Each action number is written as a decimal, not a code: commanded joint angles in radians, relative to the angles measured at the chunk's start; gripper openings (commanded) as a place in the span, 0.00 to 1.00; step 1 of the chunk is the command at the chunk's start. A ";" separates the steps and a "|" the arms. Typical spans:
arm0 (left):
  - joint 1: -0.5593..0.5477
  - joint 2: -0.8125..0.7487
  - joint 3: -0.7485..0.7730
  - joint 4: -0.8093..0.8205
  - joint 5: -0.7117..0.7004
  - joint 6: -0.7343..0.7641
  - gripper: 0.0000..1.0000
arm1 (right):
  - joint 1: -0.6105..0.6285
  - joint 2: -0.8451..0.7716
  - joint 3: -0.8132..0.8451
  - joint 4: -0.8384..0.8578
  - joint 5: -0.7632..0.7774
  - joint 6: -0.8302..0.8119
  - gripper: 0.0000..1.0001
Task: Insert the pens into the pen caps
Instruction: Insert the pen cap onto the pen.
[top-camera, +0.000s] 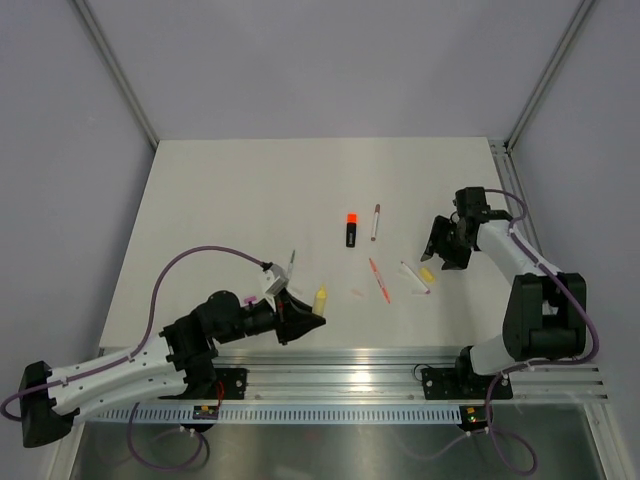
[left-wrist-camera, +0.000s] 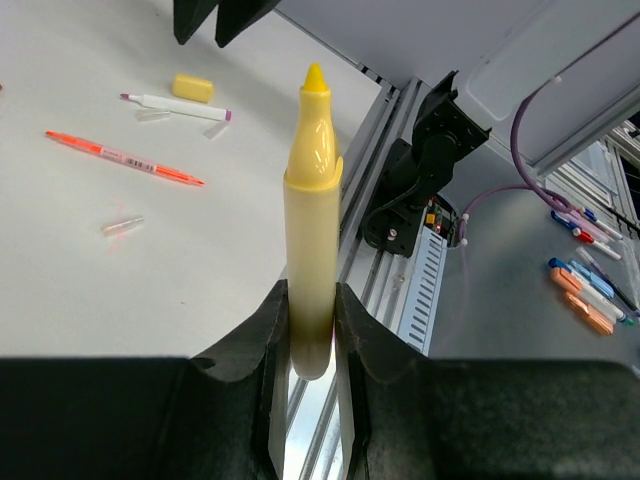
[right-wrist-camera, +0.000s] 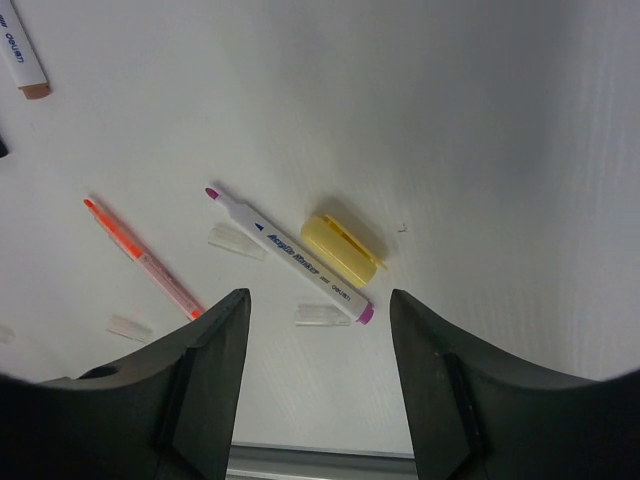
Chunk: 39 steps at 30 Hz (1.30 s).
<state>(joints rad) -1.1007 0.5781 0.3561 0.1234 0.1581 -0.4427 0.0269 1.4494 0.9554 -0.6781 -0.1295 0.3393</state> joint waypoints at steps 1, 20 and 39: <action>0.001 -0.009 -0.003 0.101 0.044 0.004 0.00 | 0.001 0.078 0.075 -0.090 -0.075 -0.086 0.65; 0.001 -0.034 -0.017 0.087 0.017 0.013 0.00 | -0.016 0.335 0.201 -0.181 -0.053 -0.152 0.62; 0.001 -0.017 -0.025 0.085 0.001 0.019 0.00 | -0.015 0.373 0.229 -0.109 0.028 -0.054 0.32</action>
<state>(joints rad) -1.1007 0.5587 0.3355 0.1295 0.1719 -0.4416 0.0177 1.8324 1.1423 -0.8200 -0.1402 0.2508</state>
